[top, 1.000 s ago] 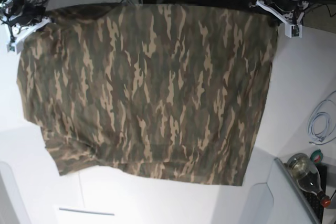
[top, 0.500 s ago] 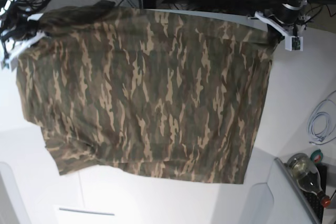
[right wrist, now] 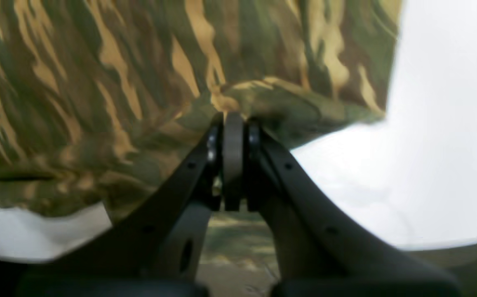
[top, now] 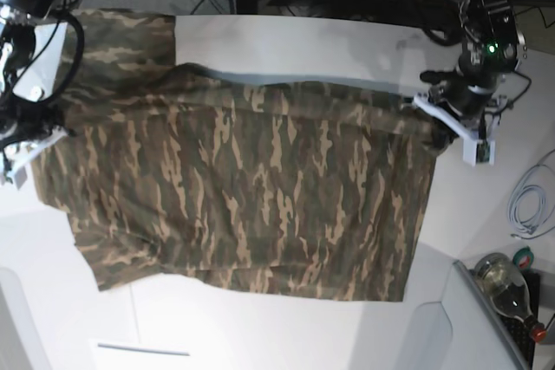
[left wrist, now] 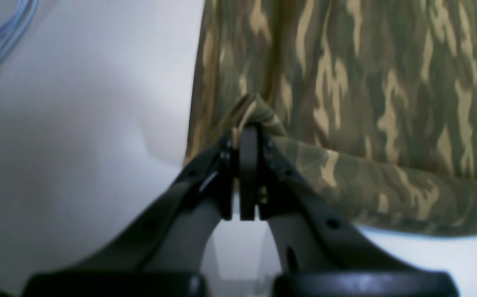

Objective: Layout the t-shirt on the table in an organized manner, then fold the t-shirt properly
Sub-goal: 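Lower the edge onto the table and open both grippers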

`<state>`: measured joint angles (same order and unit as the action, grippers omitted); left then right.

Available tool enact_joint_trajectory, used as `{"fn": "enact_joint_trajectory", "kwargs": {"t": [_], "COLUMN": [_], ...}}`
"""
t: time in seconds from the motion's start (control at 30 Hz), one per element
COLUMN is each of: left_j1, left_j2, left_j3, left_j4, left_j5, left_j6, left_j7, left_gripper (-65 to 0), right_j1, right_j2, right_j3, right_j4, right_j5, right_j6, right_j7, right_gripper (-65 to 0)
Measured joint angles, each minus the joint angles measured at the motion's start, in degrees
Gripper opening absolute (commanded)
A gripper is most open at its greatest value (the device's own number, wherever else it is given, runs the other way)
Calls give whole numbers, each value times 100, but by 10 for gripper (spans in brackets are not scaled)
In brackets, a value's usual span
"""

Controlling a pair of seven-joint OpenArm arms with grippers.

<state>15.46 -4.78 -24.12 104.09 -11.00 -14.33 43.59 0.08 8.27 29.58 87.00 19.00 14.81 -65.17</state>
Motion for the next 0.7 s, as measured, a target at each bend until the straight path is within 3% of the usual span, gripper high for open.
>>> {"fn": "enact_joint_trajectory", "kwargs": {"t": [0.1, 0.37, 0.5, 0.7], "left_j1": [-293, -780, -811, -813], "left_j2": [-2, -9, -20, 85], "left_j3": [7, 0, -9, 7], "left_j4": [-356, -1530, -2026, -2568], "left_j5": [15, 9, 28, 748], "left_j6": [354, 385, 400, 549], "left_j7": [39, 15, -662, -1113], "left_gripper": [-650, -650, -650, -650], "right_j1": [229, 713, 765, 750], "right_j2": [138, 535, 516, 501], "right_j3": [-293, -938, -1021, -1021], "right_j4": [-597, -2330, -2726, -2739], "right_j5": [31, -4, 15, 13], "right_j6": [-109, -238, -238, -238], "right_j7": [415, 1720, 2188, 2664], "right_gripper": [-647, -648, -648, -636]}}
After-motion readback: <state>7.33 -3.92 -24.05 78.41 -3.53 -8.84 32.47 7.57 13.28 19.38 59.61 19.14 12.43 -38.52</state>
